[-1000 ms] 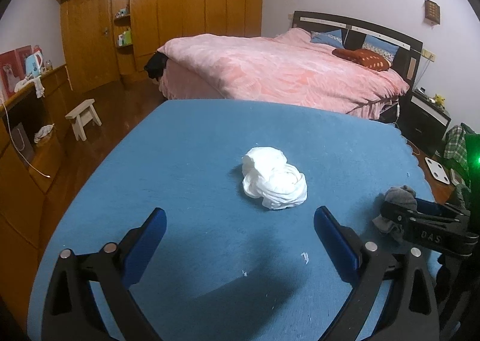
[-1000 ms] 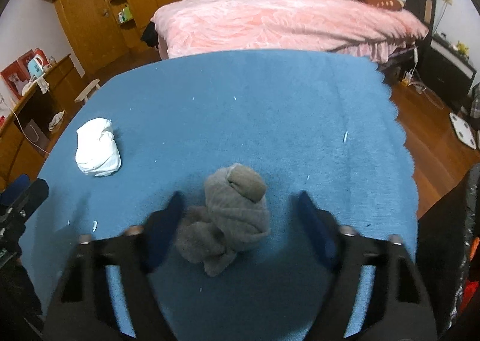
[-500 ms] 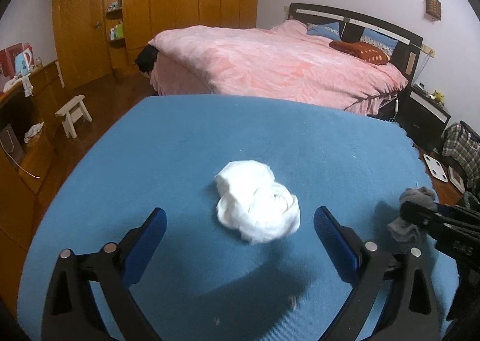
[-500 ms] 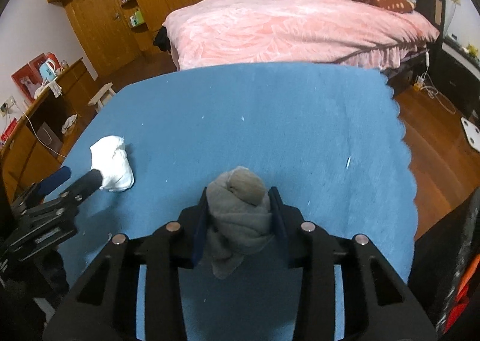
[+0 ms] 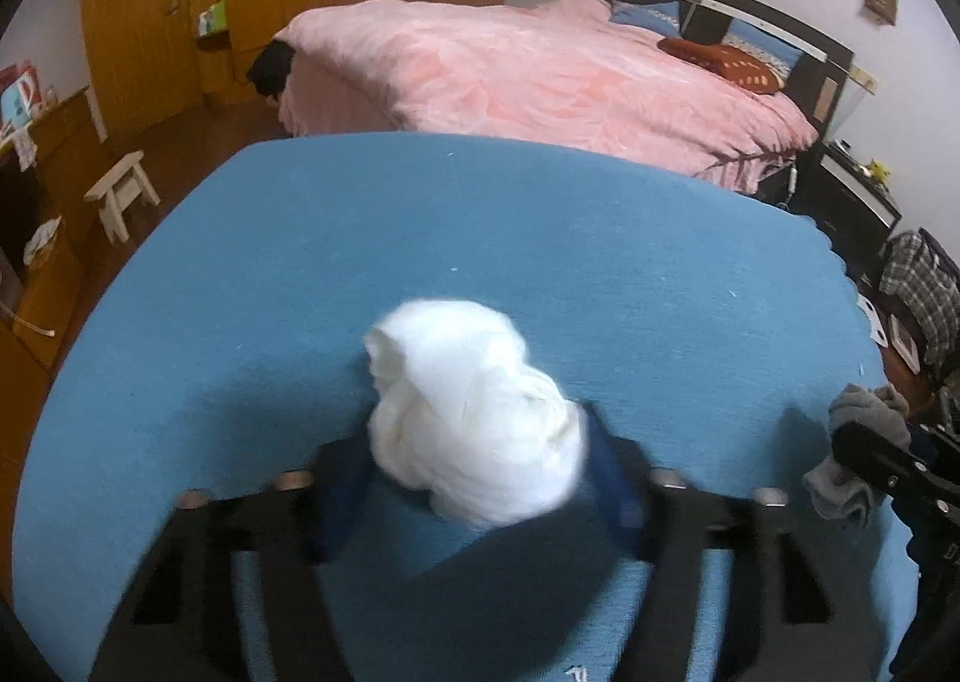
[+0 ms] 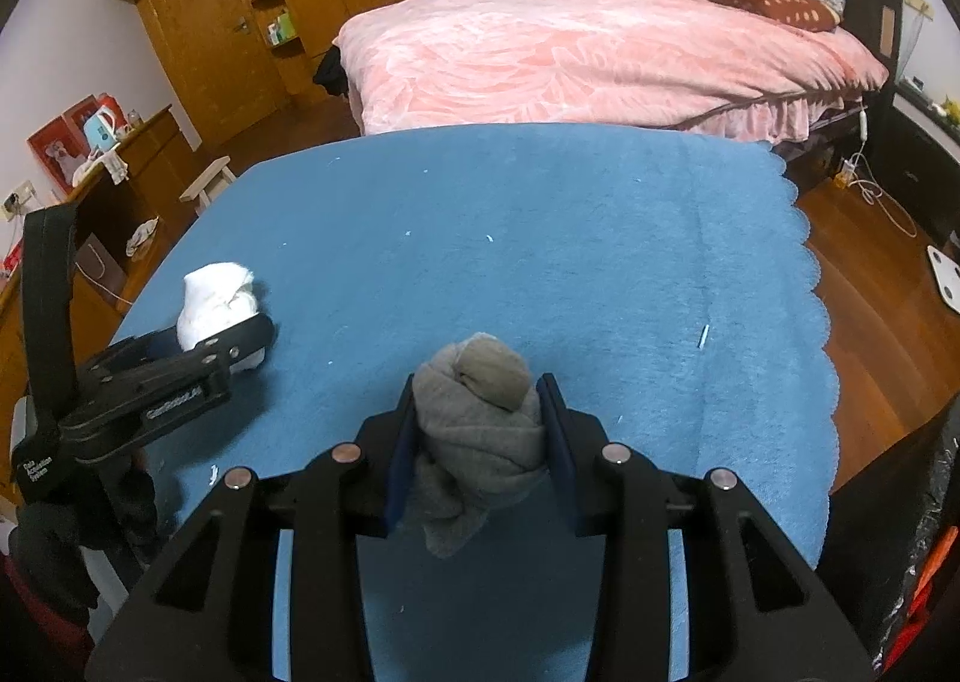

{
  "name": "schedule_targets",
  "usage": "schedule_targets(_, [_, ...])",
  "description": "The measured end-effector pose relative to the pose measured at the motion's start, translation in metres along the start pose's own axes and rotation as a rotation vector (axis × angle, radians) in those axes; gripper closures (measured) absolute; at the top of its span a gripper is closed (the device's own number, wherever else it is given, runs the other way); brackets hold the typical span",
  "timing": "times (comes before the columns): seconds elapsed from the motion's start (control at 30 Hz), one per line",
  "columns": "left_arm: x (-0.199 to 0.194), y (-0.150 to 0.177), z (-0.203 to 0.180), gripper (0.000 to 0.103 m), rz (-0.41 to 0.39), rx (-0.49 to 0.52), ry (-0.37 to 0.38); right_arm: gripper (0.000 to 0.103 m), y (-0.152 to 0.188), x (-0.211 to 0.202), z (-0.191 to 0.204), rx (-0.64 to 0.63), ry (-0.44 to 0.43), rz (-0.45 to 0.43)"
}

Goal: Collect trash
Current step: 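Grasp the grey sock with the right tool while the left tool grasps the white tissue, then carry the sock and tissue over the bin and open both tools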

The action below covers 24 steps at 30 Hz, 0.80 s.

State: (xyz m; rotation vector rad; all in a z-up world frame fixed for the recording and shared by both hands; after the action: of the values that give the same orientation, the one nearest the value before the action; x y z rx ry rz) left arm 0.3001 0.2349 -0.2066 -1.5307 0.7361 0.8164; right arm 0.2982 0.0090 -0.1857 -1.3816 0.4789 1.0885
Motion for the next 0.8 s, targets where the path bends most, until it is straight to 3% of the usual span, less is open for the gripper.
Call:
schedule_targets(0.07, [0.0,-0.001,-0.002,0.057,-0.002,0.007,0.005,0.066,0.0,-0.003,0.002,-0.005,-0.003,-0.006])
schedule_targets(0.17, [-0.009,0.001,-0.003,0.061,-0.024,0.0,0.012,0.066,0.001,-0.01,0.003,-0.013,-0.005,-0.019])
schedule_targets(0.8, [-0.114,0.04,-0.051,0.062,-0.148,0.047,0.029,0.066,0.025,-0.099,-0.005,0.003,-0.048,-0.103])
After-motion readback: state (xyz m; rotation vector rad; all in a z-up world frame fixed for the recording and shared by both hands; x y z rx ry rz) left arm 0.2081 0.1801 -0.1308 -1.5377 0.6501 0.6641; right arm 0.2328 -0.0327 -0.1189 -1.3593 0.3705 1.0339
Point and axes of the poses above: each gripper's, at about its wrist camera, not at the fingertips, and x roughly the way its jaws point, z to its left, y to its underside, the point moved 1 cm from there along x, roughly the way its jaws point, and after that the axes turned 6 degrees about z, right-handed, at the moved point
